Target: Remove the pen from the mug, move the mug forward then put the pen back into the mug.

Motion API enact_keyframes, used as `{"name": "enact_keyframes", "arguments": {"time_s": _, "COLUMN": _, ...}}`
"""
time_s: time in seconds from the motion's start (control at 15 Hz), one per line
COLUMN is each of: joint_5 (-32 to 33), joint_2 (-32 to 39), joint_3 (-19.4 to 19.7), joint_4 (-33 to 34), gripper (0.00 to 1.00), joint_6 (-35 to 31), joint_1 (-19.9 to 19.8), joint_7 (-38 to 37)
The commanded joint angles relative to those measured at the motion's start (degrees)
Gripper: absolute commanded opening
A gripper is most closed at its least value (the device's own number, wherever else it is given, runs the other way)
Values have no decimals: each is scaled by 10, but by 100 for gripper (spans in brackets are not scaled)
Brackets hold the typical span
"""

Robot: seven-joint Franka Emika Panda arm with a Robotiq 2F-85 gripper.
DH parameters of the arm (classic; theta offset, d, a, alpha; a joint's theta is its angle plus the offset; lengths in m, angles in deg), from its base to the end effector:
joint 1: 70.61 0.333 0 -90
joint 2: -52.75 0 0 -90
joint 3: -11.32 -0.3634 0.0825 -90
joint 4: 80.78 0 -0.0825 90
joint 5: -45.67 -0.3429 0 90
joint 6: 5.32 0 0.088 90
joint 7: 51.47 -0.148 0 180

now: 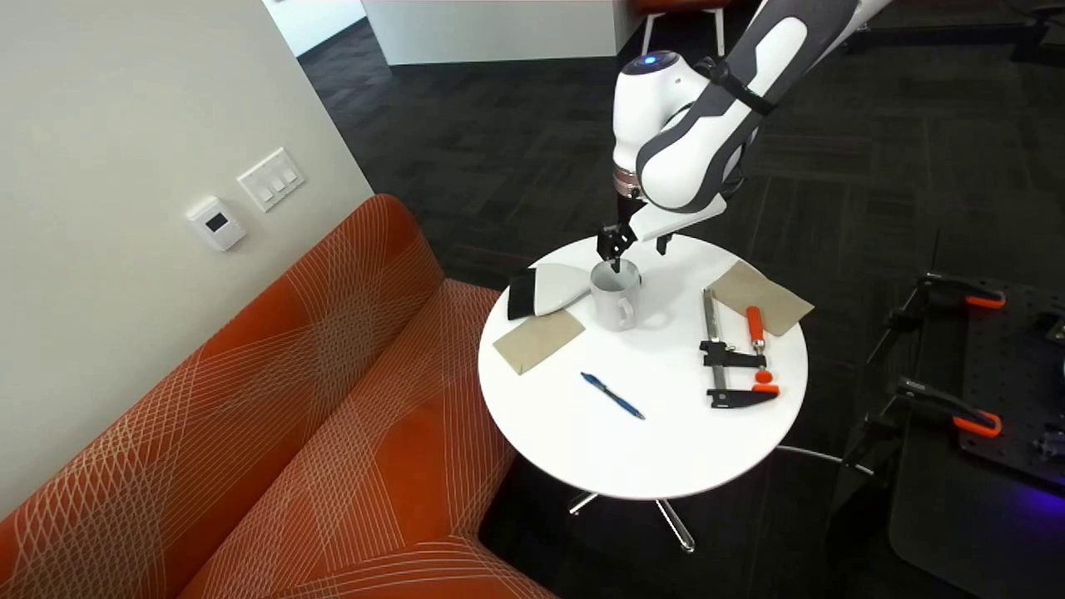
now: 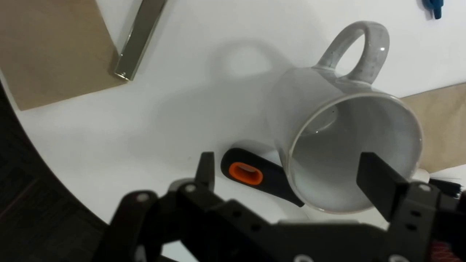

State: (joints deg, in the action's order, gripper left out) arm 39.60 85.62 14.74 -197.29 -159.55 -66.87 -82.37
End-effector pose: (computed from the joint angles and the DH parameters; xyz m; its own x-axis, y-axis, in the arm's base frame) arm 0.6124 0.0034 0.2009 0.8133 -0.5784 0.0625 -0.5752 -0.8156 -0.0627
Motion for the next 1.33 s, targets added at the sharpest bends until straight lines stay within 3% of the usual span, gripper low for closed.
{"name": "enact_keyframes", "arguments": {"time_s": 0.0, "joint_5": -12, "joint_2": 3, "joint_3": 10, "joint_4": 3, "gripper": 100, "joint_6": 2, "joint_1": 11, "joint_7": 9}}
{"name": "enact_keyframes", "arguments": {"time_s": 1.2, "joint_5": -13, "joint_2": 74, "joint_3": 19, "joint_4": 70, "gripper": 100, "joint_6": 24, "joint_1": 10, "joint_7": 8}}
{"name": "enact_keyframes", "arguments": {"time_s": 1.27, "joint_5": -11, "joint_2": 79, "joint_3": 22, "joint_4": 74, "gripper": 78, "joint_6": 25, "joint_1": 13, "joint_7": 5}}
